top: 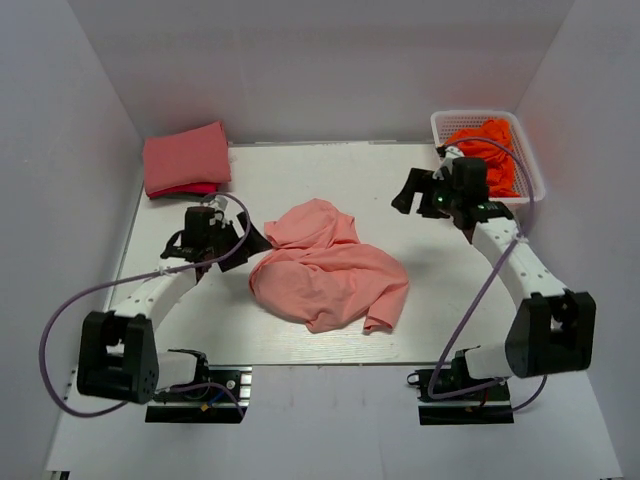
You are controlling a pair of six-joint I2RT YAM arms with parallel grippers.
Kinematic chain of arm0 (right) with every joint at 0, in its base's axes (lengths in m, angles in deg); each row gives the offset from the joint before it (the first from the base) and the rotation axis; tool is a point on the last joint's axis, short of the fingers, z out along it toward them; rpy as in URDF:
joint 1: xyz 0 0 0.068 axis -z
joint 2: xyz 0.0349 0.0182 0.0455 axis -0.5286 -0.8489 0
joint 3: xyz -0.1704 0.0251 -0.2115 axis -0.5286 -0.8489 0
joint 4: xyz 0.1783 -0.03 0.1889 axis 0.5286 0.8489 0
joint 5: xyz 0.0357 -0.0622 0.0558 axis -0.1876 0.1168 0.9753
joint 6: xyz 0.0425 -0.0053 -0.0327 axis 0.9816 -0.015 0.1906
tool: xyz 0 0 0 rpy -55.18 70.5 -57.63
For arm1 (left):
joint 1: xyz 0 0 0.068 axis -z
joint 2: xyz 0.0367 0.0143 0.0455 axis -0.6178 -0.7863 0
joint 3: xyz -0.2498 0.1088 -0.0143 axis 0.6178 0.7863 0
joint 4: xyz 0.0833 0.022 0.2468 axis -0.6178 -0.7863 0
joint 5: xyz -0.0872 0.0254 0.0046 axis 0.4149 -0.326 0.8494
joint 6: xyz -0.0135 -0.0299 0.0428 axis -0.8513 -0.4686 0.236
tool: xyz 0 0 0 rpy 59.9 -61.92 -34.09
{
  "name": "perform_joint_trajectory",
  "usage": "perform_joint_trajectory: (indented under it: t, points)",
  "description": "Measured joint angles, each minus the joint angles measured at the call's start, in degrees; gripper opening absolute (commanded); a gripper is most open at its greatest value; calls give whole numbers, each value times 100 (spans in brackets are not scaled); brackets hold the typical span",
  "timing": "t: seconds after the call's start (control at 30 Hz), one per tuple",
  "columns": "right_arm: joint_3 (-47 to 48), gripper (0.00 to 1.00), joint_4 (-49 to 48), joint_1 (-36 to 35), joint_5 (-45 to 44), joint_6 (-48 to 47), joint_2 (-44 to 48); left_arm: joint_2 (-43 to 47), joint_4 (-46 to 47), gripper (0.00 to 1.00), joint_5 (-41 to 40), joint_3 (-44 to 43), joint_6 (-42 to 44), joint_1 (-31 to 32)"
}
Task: Fold and stack the t-shirts
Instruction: Flatten out the tshirt
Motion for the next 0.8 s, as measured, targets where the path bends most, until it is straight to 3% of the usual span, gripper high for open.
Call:
perform_joint_trajectory:
  t: [0.13,0.3,0.43,0.67,0.77,0.8]
  points:
    - [769,90,413,-455,-195,-271,-973,-833,219,96,2,-28,-4,24]
    - [2218,88,688,-1115,-776,-538,-2675,-1884,240,74,-59,-289,-50,79]
    - [3307,85,953,-1506,-1366,-704,-4044,-2251,90,63,-221,-656,-70,144]
    - [4116,71,1388,-1906,-2240,-767,-5209,-2181,-402,66,-785,-778,-149,195]
    - [4238,60,1438,-2002,-2426,-841,-5298,-2033,-721,80,-999,-778,-133,195]
    - [4238,48,1445,-2057,-2474,-839,-5298,-1956,-850,81,-1069,-776,-146,195]
